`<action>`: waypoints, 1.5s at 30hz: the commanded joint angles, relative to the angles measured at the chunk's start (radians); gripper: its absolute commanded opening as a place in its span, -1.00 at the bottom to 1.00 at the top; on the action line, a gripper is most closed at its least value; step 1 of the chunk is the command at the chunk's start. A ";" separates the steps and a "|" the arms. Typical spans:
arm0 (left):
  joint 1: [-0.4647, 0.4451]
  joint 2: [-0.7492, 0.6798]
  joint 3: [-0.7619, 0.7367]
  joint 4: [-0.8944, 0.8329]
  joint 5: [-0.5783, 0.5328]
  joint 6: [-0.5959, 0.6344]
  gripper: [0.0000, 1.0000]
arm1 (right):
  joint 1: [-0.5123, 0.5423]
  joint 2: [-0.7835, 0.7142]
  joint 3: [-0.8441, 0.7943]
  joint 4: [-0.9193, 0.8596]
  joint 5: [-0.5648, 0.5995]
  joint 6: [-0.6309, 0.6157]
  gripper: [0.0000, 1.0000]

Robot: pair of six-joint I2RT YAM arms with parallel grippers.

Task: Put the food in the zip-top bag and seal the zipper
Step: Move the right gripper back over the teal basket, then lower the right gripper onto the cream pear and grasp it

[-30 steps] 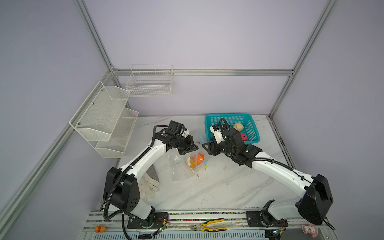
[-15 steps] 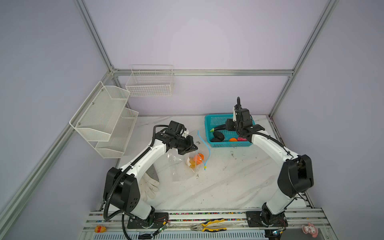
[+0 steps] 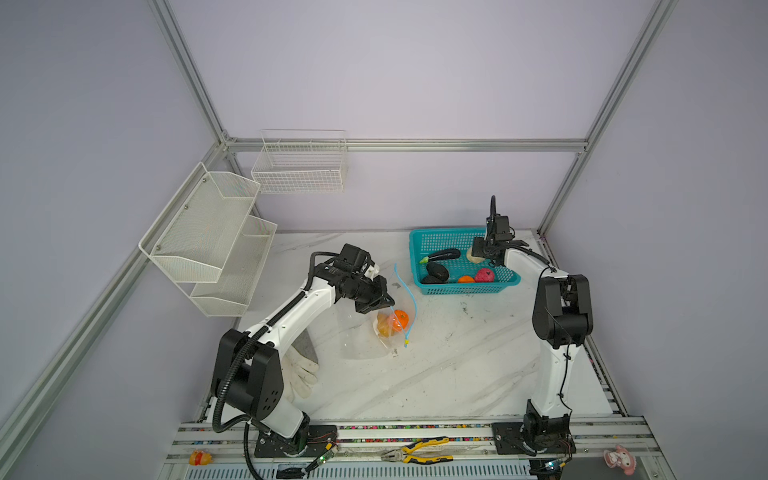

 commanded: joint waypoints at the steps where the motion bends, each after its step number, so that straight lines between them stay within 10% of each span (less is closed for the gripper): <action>1: -0.002 -0.007 0.095 -0.009 0.019 0.014 -1.00 | -0.011 0.050 0.063 -0.029 -0.033 -0.019 0.39; 25: -0.002 0.013 0.117 -0.009 0.011 -0.003 -1.00 | -0.015 0.297 0.300 -0.121 -0.100 -0.002 0.55; 31: -0.002 0.017 0.115 -0.010 0.006 -0.004 -1.00 | -0.011 0.258 0.257 -0.123 -0.131 -0.004 0.95; 45: -0.002 0.015 0.113 -0.009 0.002 -0.009 -1.00 | -0.011 0.258 0.260 -0.082 -0.136 0.020 0.61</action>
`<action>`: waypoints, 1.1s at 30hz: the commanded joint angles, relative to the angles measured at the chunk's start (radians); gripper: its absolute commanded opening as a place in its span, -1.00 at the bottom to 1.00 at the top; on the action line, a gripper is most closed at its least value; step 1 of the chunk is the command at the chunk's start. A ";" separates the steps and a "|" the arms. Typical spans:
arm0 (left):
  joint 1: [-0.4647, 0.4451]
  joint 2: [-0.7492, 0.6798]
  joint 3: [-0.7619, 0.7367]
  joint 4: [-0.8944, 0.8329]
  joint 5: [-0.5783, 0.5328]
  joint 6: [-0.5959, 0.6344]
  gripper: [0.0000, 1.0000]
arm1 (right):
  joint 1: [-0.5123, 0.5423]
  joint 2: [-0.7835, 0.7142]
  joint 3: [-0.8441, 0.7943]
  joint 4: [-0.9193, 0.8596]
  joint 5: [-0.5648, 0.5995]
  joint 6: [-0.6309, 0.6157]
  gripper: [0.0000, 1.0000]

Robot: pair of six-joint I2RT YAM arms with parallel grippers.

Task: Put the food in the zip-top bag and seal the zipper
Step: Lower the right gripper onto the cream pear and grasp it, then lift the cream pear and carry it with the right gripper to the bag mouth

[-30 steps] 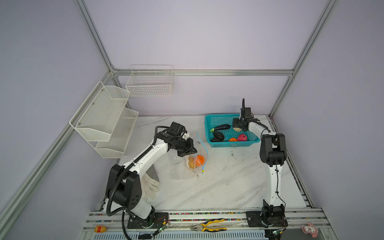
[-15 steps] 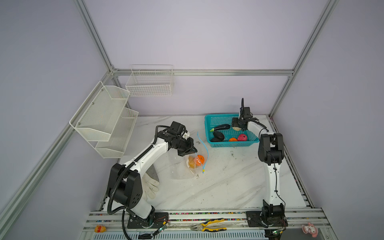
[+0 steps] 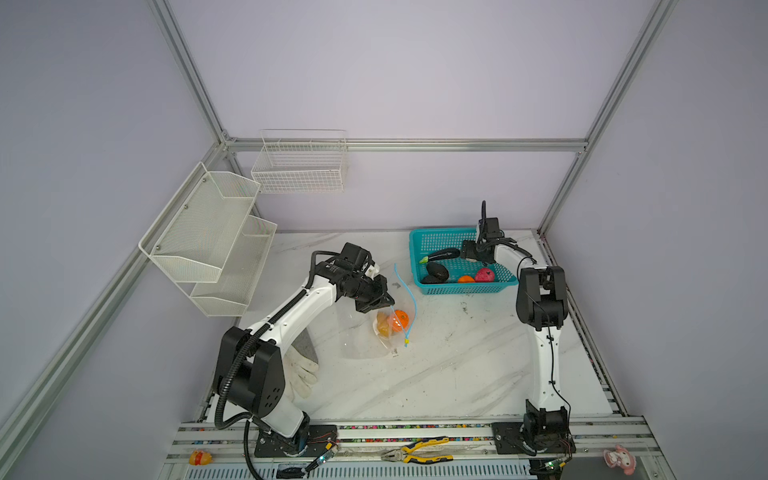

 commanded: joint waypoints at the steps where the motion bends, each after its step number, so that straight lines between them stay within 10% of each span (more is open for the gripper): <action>1: -0.002 0.000 0.098 0.004 0.009 -0.007 -1.00 | 0.002 -0.026 0.000 0.014 -0.003 0.007 0.52; 7: -0.002 0.003 0.111 0.004 0.010 -0.001 -1.00 | 0.002 -0.102 -0.045 0.035 -0.007 0.010 0.19; 18: 0.002 0.027 0.116 0.001 0.042 0.000 -1.00 | 0.002 -0.275 -0.158 0.068 -0.040 0.010 0.17; 33: 0.002 0.047 0.170 -0.025 0.071 -0.008 -1.00 | 0.305 -1.001 -0.822 0.392 -0.297 0.078 0.17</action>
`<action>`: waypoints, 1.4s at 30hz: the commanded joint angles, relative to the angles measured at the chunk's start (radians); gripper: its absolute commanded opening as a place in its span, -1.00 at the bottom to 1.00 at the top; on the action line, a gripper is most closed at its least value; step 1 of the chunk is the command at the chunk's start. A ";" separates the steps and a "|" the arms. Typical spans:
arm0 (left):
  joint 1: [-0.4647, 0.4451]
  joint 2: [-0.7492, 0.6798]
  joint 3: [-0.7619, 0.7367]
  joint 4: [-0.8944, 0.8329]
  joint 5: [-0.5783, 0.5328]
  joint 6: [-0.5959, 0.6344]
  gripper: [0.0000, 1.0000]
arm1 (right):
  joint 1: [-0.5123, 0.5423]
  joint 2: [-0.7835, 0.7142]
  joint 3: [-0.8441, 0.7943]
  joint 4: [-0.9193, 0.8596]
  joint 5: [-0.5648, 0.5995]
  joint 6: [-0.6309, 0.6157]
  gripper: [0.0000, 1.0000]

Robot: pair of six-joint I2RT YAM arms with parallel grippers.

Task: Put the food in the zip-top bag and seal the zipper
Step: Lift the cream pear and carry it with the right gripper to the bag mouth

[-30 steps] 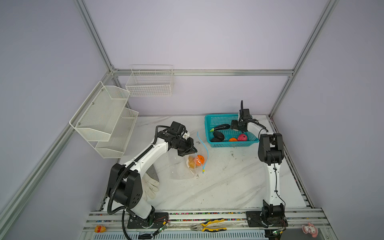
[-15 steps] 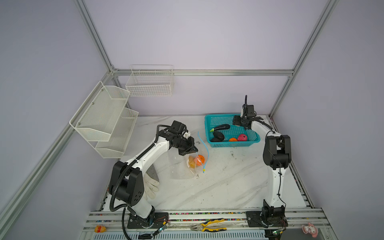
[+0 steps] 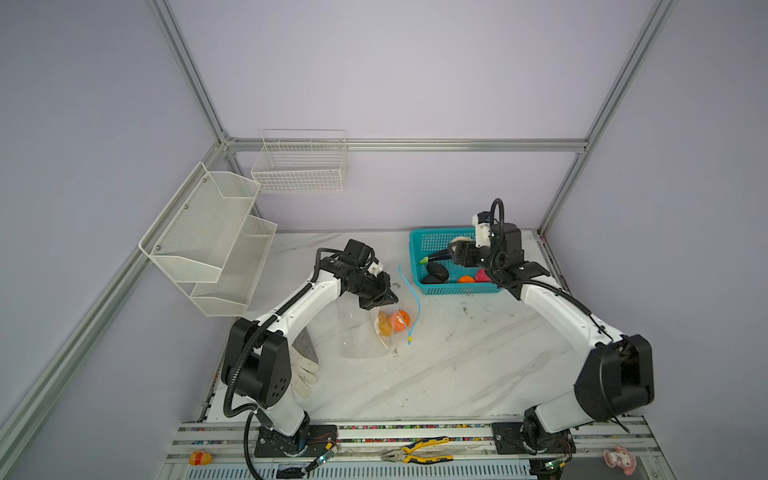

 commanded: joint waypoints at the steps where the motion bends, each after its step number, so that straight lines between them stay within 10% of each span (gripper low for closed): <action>1: 0.003 -0.019 0.105 -0.011 0.023 -0.006 -1.00 | 0.074 -0.101 -0.124 0.168 -0.127 0.029 0.17; 15: 0.002 -0.076 0.095 -0.013 0.009 -0.030 -1.00 | 0.277 -0.112 -0.327 0.388 -0.280 0.110 0.15; 42: 0.000 -0.147 0.061 0.006 0.045 -0.059 -1.00 | 0.316 0.010 -0.289 0.223 -0.092 0.008 0.19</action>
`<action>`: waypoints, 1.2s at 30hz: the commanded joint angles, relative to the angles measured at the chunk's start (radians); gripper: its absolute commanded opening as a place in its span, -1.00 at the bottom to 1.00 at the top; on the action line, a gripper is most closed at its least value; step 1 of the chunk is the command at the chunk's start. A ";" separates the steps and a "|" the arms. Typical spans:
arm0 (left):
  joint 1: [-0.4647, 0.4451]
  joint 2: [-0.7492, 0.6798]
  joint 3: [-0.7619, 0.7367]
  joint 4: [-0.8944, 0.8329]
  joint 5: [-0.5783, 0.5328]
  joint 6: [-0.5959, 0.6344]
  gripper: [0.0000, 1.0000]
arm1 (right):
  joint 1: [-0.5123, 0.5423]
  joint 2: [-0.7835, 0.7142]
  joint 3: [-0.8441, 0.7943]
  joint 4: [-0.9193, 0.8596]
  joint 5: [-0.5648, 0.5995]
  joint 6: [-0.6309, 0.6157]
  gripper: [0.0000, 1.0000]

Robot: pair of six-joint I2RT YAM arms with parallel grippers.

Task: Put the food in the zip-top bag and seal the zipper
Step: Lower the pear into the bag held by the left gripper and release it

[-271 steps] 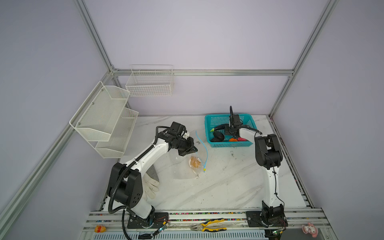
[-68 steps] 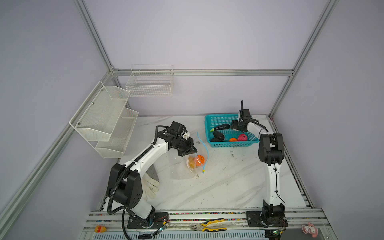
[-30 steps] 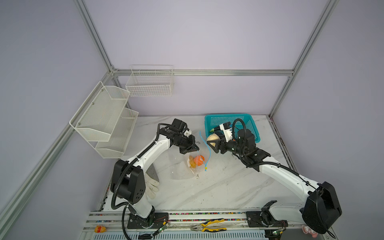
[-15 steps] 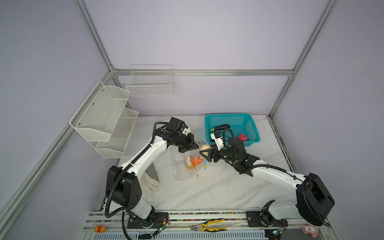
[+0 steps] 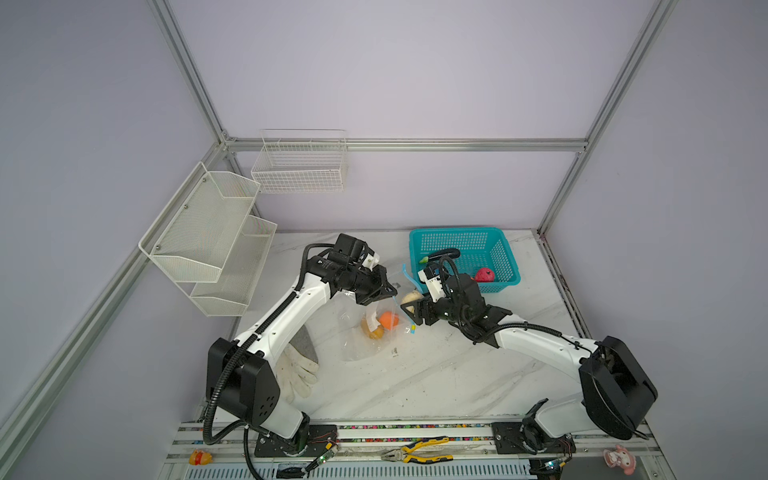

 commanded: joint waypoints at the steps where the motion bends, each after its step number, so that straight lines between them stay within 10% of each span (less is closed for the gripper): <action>1: -0.001 -0.026 0.038 0.028 0.047 -0.015 -1.00 | 0.000 0.001 0.039 -0.028 0.029 -0.018 0.20; 36: -0.010 -0.031 0.013 0.060 0.054 -0.019 -1.00 | 0.000 -0.020 0.134 -0.119 0.110 0.001 0.93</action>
